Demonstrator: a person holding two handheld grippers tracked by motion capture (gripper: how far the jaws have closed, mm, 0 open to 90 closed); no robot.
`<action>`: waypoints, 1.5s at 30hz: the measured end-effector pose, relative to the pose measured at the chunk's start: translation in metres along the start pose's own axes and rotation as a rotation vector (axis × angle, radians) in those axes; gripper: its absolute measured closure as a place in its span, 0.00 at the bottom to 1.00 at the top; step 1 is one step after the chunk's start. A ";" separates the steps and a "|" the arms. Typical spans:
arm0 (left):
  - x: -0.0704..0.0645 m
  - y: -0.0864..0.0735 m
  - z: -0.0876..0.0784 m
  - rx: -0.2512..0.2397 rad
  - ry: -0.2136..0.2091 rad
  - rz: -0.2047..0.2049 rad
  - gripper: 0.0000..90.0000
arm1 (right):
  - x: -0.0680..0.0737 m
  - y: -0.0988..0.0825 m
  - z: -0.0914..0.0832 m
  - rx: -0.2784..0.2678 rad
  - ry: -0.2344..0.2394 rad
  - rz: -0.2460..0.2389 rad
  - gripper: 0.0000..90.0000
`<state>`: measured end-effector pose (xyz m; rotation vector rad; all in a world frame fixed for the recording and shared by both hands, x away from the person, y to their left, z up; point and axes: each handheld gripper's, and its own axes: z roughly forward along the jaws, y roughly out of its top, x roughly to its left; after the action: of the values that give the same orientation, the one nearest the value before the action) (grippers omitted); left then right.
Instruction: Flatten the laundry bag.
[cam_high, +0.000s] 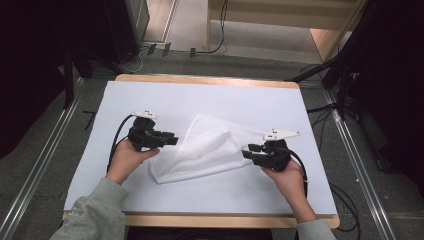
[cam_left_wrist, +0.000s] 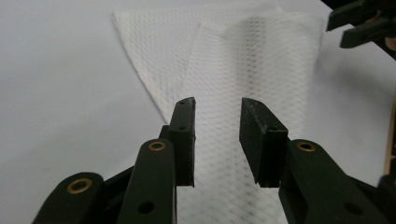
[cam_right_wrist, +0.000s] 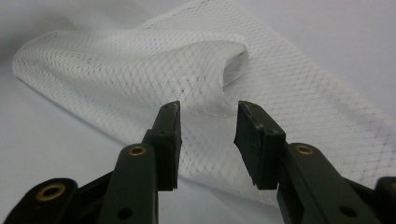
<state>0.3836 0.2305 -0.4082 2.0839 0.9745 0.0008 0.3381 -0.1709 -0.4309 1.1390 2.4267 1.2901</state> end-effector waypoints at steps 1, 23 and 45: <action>0.003 0.003 0.006 0.009 0.014 0.001 0.74 | 0.000 0.000 0.000 0.004 -0.002 -0.001 0.70; 0.043 0.026 0.085 0.043 0.081 -0.017 0.68 | 0.010 -0.020 0.003 0.059 -0.018 0.002 0.67; 0.059 0.035 0.067 0.003 0.121 -0.057 1.00 | 0.010 -0.024 0.001 0.060 -0.017 0.016 0.67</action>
<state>0.4678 0.2102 -0.4478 2.0780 1.1071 0.0970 0.3184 -0.1715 -0.4484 1.1822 2.4646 1.2147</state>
